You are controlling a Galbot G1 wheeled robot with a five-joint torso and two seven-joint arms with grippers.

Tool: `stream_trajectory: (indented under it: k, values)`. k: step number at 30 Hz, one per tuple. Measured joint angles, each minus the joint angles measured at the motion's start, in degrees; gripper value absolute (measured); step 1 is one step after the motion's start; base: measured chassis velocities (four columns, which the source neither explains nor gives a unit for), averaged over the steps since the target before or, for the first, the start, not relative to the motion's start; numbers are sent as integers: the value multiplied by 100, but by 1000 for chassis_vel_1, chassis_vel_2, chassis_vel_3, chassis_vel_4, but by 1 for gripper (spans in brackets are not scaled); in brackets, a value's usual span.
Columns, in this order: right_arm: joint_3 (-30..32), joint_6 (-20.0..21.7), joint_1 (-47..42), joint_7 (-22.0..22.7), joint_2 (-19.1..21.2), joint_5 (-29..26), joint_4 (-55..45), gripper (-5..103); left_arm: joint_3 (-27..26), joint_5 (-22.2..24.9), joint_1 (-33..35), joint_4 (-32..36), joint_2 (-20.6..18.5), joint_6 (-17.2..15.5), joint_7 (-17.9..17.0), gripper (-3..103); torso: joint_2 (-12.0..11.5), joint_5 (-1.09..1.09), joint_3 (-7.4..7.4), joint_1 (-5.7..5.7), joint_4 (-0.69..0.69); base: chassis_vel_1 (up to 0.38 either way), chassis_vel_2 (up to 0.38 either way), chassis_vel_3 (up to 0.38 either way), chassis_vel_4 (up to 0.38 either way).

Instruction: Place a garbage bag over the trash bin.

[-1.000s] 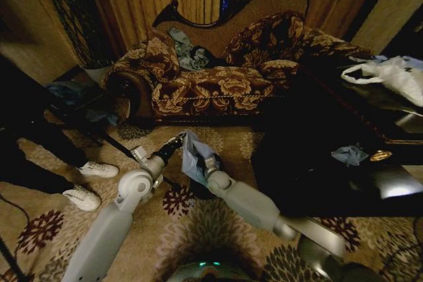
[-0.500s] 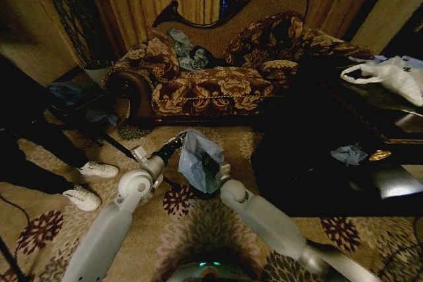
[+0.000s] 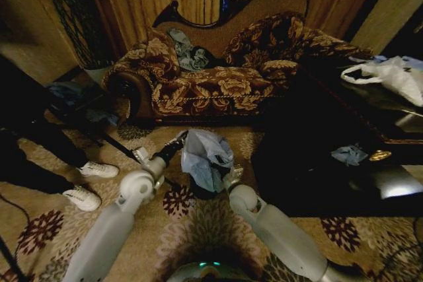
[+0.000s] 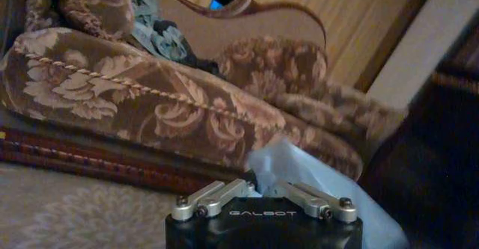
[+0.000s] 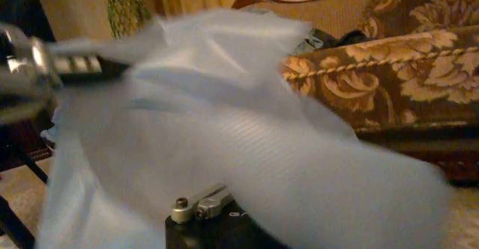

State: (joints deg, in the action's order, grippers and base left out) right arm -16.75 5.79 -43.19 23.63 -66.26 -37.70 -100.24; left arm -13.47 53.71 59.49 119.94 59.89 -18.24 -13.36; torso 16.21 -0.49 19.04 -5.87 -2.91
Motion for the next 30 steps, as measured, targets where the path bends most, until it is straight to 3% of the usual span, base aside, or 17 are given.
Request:
stream_trajectory:
  k: [15,30]
  values:
    - [-334,45,562,-45,-342,159,639,0,21,-100,206,255,34,12,-204,0,0,0,0,0,0,0,0,0,0]
    - [-1066,-5,1170,-391,-895,497,2212,0,-485,63,621,767,159,-16,-638,0,-1,-1,0,-1,1,0,0,0,0]
